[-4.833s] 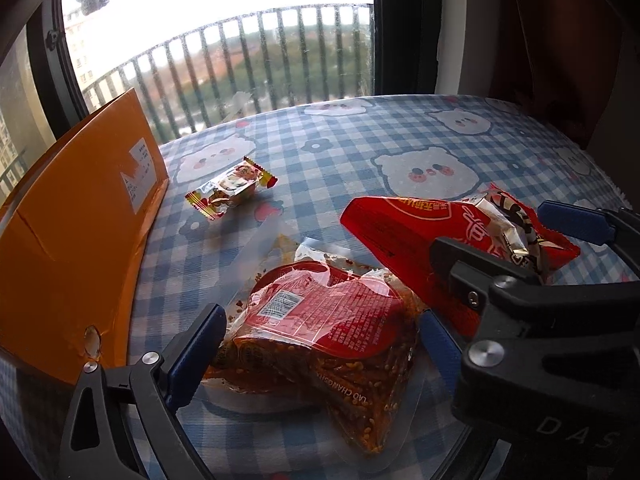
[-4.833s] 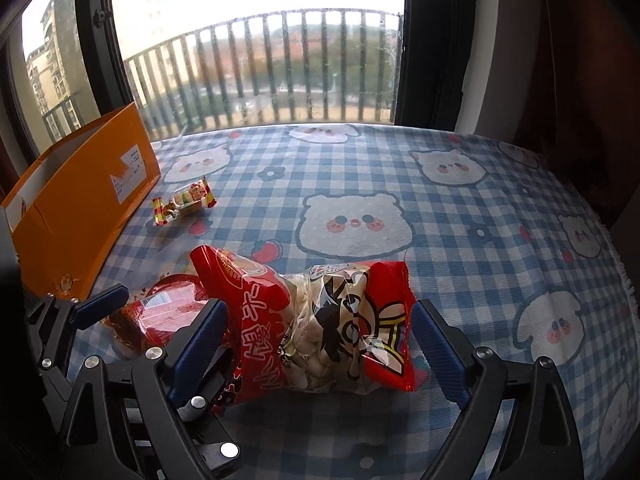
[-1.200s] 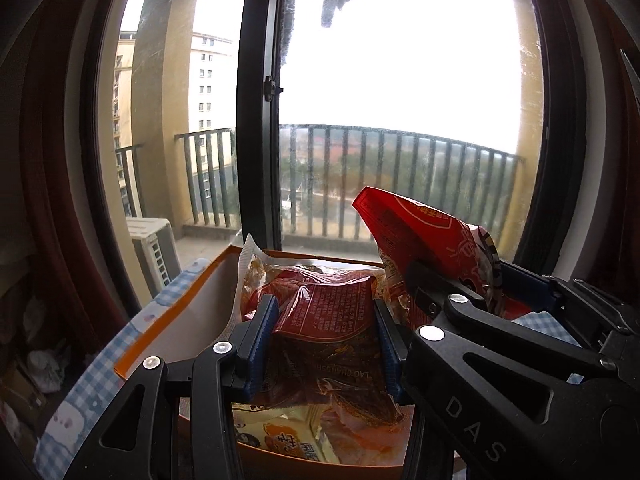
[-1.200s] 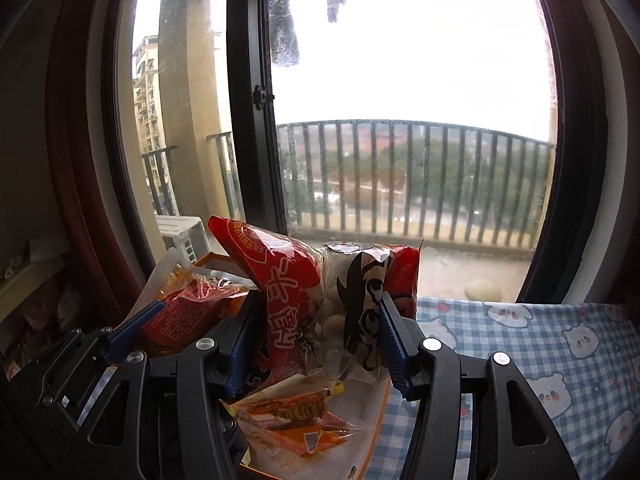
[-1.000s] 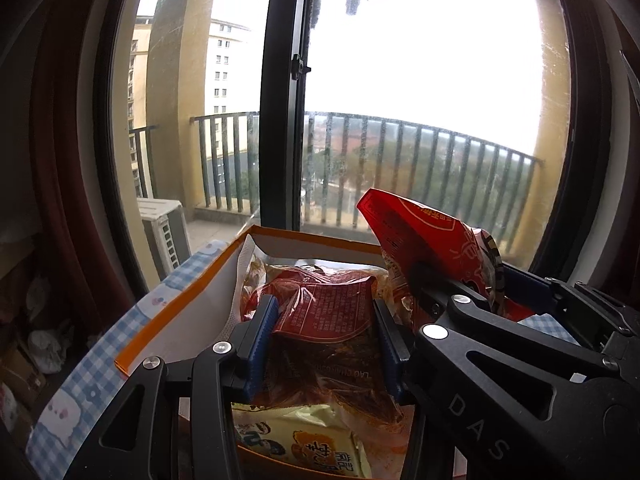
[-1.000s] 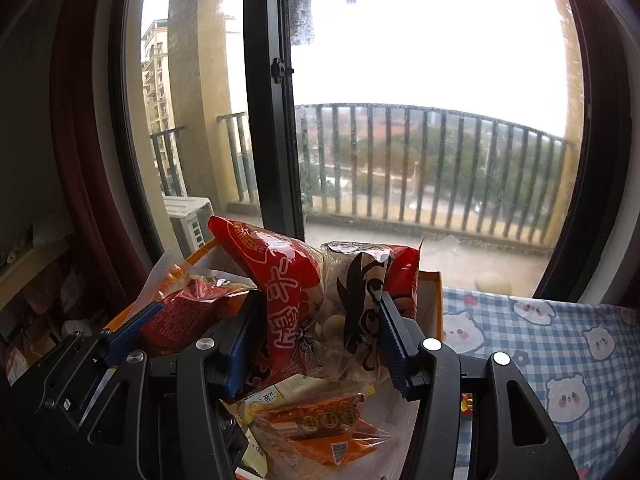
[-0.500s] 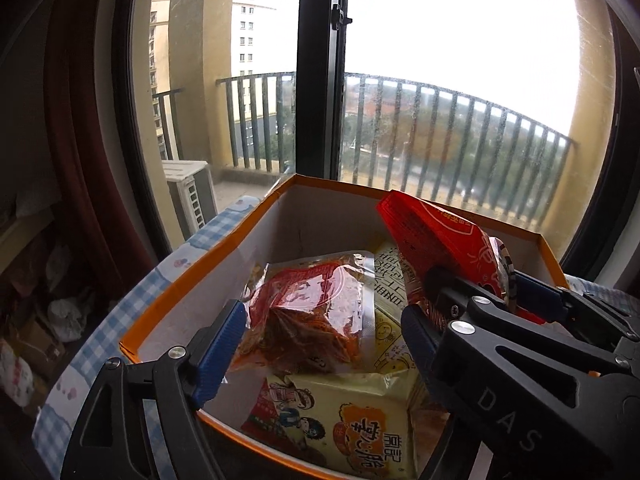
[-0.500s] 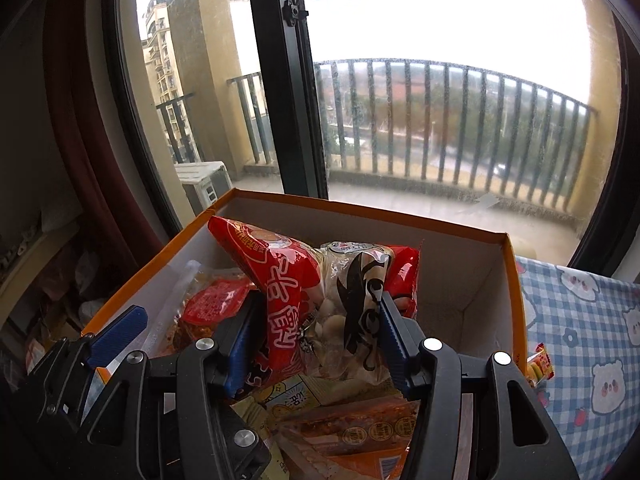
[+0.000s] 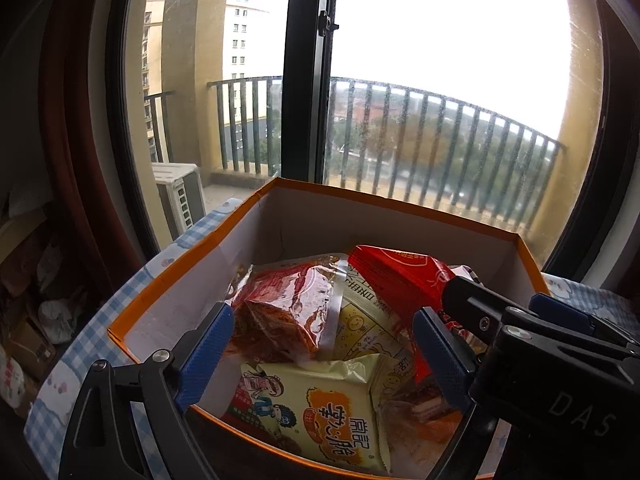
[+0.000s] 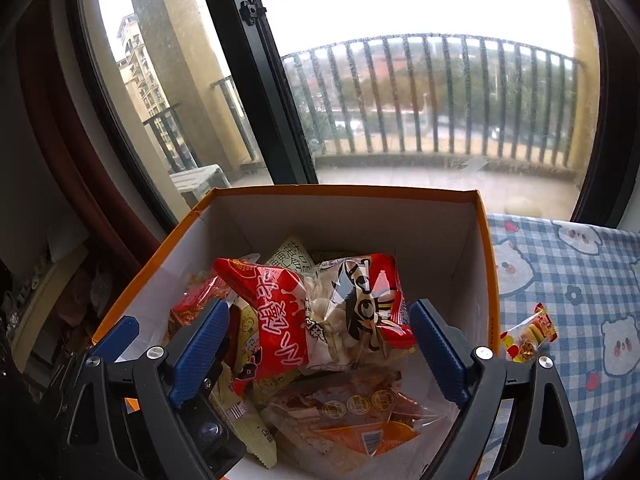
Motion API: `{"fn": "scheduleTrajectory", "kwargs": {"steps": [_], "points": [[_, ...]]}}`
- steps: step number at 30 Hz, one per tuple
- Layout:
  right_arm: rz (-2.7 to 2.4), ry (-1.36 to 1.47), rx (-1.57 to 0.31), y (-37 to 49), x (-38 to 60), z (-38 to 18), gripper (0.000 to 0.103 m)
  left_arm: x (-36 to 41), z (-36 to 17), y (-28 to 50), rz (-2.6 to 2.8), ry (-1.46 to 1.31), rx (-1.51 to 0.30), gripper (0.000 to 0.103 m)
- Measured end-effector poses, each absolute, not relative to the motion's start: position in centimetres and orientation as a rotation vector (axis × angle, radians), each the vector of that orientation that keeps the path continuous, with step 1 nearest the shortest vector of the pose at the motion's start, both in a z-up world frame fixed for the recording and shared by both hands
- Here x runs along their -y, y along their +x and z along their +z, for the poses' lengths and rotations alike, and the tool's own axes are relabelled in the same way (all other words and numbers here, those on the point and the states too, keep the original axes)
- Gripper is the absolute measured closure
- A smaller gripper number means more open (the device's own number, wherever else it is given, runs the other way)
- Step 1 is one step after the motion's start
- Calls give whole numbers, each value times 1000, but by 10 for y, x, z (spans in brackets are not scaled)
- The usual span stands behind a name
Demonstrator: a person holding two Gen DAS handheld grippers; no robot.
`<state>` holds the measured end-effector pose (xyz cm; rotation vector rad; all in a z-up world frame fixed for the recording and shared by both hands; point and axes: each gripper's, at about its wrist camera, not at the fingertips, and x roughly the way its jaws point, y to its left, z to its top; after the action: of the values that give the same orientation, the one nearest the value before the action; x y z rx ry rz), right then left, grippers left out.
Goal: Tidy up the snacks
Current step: 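Withdraw both tools from the box toward the small striped candy packet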
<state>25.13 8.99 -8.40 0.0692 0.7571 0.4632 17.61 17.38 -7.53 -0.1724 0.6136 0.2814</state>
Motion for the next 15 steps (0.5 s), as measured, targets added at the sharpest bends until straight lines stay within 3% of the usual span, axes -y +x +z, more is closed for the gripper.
{"fn": "scheduleTrajectory", "kwargs": {"steps": [15], "points": [[379,19,-644,204,-36,-64,6,-127,-55,139,215,-117,-583,10]]}}
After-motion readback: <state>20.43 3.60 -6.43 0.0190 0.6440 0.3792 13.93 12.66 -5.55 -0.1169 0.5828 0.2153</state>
